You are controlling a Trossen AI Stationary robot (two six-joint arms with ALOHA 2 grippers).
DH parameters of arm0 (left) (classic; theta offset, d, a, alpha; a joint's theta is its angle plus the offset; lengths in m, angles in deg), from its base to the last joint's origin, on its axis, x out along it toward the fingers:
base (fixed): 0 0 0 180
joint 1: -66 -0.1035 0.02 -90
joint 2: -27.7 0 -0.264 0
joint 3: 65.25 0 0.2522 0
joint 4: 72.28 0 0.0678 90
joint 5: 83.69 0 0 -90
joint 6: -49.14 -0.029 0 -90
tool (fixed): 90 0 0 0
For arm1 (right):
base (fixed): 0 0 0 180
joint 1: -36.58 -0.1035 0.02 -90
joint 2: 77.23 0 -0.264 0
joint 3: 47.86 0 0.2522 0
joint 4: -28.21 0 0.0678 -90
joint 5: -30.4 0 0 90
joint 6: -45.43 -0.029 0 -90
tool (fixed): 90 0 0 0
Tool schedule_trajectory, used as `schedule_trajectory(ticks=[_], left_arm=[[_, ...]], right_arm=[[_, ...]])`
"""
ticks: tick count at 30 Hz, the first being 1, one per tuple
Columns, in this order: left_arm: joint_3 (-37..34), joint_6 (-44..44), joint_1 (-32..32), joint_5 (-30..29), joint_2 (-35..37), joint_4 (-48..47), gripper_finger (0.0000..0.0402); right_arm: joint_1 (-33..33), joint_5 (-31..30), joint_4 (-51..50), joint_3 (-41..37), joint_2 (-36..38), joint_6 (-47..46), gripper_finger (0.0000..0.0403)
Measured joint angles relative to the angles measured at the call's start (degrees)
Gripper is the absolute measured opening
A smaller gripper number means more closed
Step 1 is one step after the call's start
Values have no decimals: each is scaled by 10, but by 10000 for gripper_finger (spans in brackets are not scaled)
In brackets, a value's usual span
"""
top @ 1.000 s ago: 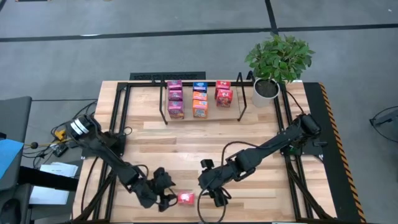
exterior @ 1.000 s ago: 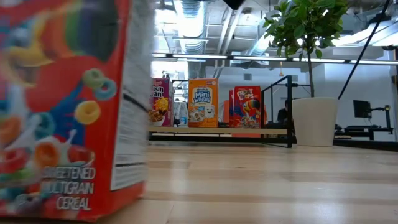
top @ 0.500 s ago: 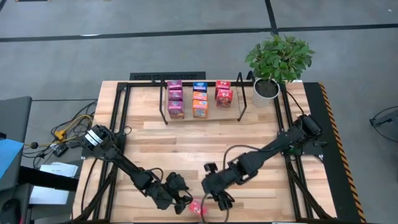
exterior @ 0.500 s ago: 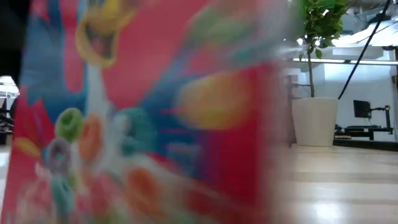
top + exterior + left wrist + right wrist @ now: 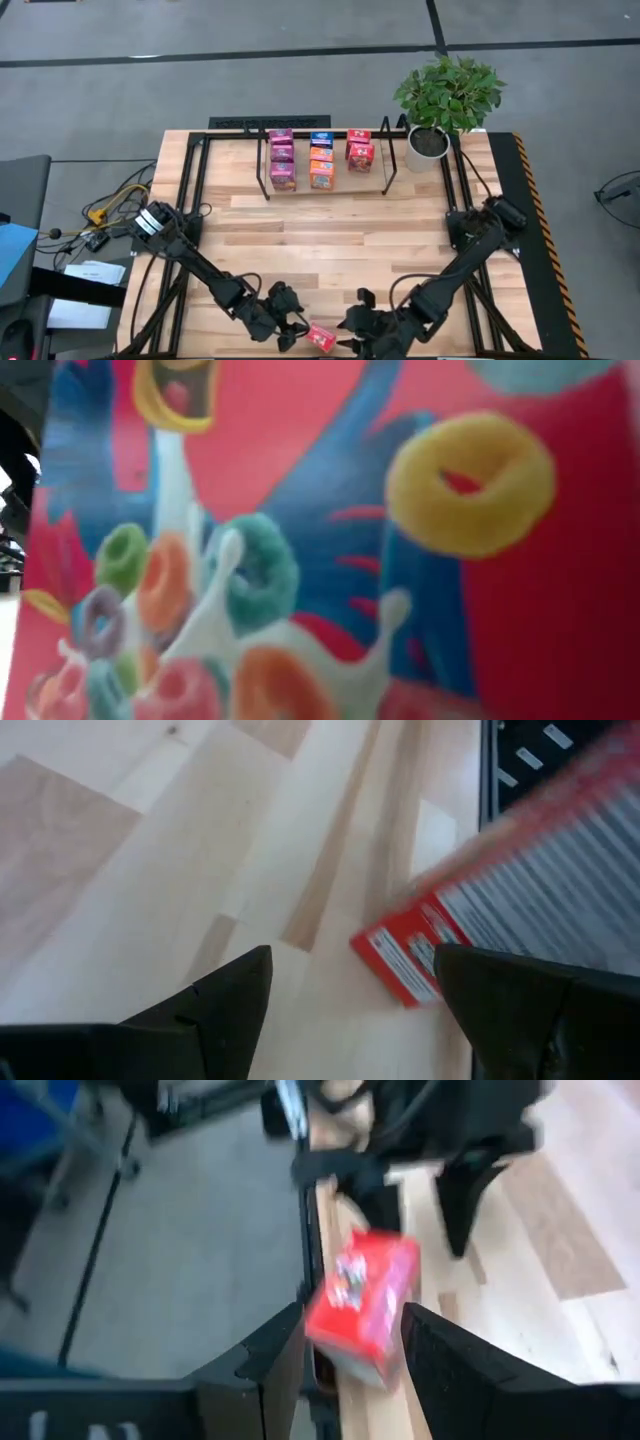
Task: Stack cereal on shelf
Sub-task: Put the red cereal box on the shelf aligned with the other red cereal box
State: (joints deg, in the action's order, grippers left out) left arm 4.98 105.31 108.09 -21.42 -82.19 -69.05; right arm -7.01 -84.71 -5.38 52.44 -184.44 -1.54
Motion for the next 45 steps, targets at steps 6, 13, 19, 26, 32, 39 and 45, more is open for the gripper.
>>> schedule_trajectory(ticks=[6,13,19,26,32,39,45], left_arm=[[0,1,21,-10,0,5,270],[0,0,34,-11,0,5,270],[0,-1,33,-28,0,5,270],[0,5,42,19,0,6,270],[0,2,75,-19,0,10,268],[0,-41,68,-15,1,58,172],[0,-70,56,7,1,97,20]], right_arm=[[-7,-49,42,1,0,-55,197],[-10,-11,63,1,-19,-83,189],[-23,-3,55,0,-19,-83,217],[-43,-3,30,0,-40,-127,262],[-45,-4,25,-1,-67,-163,263],[-40,-4,30,1,-81,-183,249],[-41,-5,25,1,-82,-192,245]])
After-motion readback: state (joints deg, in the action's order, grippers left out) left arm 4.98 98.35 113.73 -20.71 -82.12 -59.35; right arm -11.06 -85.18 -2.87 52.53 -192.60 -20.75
